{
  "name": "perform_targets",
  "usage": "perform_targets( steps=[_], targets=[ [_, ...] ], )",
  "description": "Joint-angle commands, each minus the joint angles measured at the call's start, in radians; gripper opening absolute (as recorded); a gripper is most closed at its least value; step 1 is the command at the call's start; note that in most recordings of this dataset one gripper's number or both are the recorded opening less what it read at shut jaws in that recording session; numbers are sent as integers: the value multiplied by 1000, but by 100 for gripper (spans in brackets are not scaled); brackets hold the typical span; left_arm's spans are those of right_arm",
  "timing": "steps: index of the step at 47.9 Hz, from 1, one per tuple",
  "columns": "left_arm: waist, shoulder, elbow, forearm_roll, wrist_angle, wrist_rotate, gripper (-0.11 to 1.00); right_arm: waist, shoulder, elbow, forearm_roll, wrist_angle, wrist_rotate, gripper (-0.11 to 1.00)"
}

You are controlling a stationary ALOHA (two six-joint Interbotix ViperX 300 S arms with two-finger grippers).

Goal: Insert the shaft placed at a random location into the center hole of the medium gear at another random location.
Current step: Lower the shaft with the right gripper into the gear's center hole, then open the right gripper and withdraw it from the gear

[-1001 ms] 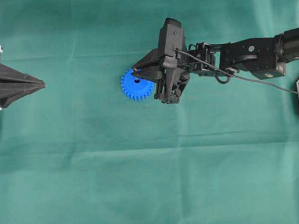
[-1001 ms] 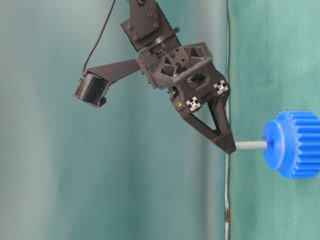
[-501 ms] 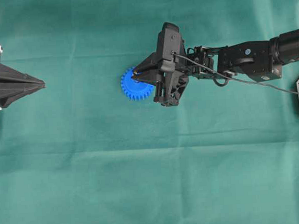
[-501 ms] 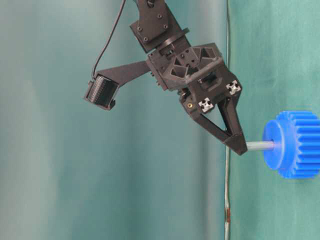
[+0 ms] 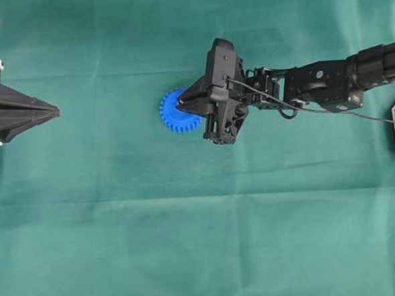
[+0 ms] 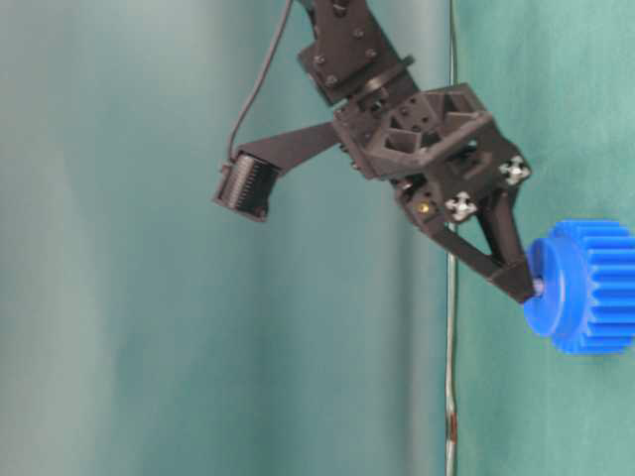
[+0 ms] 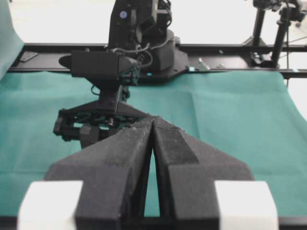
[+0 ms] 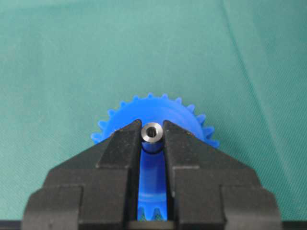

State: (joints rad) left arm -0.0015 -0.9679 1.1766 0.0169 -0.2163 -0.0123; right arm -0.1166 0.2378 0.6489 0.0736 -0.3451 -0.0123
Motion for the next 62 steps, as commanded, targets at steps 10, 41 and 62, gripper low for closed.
perform_targets(
  steps=[10, 41, 62],
  targets=[
    [2, 8, -20, 2, -6, -2, 0, 9, -9, -15, 3, -9, 11, 13],
    [2, 8, -20, 2, -6, -2, 0, 12, -11, -15, 3, -8, 11, 13],
    [2, 9, -20, 2, -5, -5, 0, 21, -14, -21, 5, -8, 11, 86]
  ],
)
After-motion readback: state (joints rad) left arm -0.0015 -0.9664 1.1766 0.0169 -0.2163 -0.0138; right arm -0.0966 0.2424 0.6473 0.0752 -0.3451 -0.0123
